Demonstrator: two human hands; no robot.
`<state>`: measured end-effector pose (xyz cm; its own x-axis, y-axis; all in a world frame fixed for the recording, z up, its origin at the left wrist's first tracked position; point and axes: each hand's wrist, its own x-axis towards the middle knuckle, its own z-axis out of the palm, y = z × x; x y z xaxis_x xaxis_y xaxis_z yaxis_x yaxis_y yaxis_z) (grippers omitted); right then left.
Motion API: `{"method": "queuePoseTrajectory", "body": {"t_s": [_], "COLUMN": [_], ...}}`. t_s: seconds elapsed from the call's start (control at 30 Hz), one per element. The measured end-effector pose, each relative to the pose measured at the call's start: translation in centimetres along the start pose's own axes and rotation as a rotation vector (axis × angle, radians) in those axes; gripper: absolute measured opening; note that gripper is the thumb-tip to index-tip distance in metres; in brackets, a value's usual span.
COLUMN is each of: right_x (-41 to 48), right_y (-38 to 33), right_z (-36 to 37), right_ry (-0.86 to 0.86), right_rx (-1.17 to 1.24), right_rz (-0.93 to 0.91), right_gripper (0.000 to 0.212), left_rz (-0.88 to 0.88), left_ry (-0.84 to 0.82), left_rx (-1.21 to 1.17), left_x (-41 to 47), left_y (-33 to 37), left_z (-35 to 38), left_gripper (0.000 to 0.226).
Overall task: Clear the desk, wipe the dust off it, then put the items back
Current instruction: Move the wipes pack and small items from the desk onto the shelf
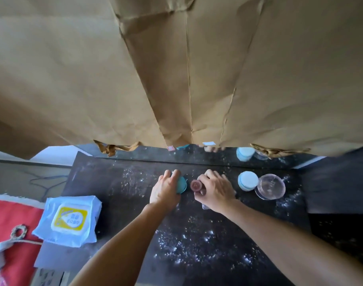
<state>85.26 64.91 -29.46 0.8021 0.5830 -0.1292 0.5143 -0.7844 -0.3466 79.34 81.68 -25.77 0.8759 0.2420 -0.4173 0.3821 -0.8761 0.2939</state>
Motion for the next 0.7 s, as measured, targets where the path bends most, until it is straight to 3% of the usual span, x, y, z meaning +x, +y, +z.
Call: {"method": "queuePoseTrajectory", "body": {"t_s": [0.37, 0.7], "right_x": [-8.2, -23.1], "right_y": [0.1, 3.5], "right_z": [-4.9, -11.2], "right_ry": [0.178, 0.35], "right_rx": [-0.001, -0.053], "right_rz": [0.038, 0.305], "right_gripper": [0.043, 0.032], "left_rz": [0.114, 0.417], "left_ry": [0.103, 0.136], "left_rx": [0.003, 0.048], "left_x": [-9.5, -17.5], "left_y": [-0.4, 8.9], "left_z": [-2.4, -2.1], "left_gripper": [0.058, 0.06]}}
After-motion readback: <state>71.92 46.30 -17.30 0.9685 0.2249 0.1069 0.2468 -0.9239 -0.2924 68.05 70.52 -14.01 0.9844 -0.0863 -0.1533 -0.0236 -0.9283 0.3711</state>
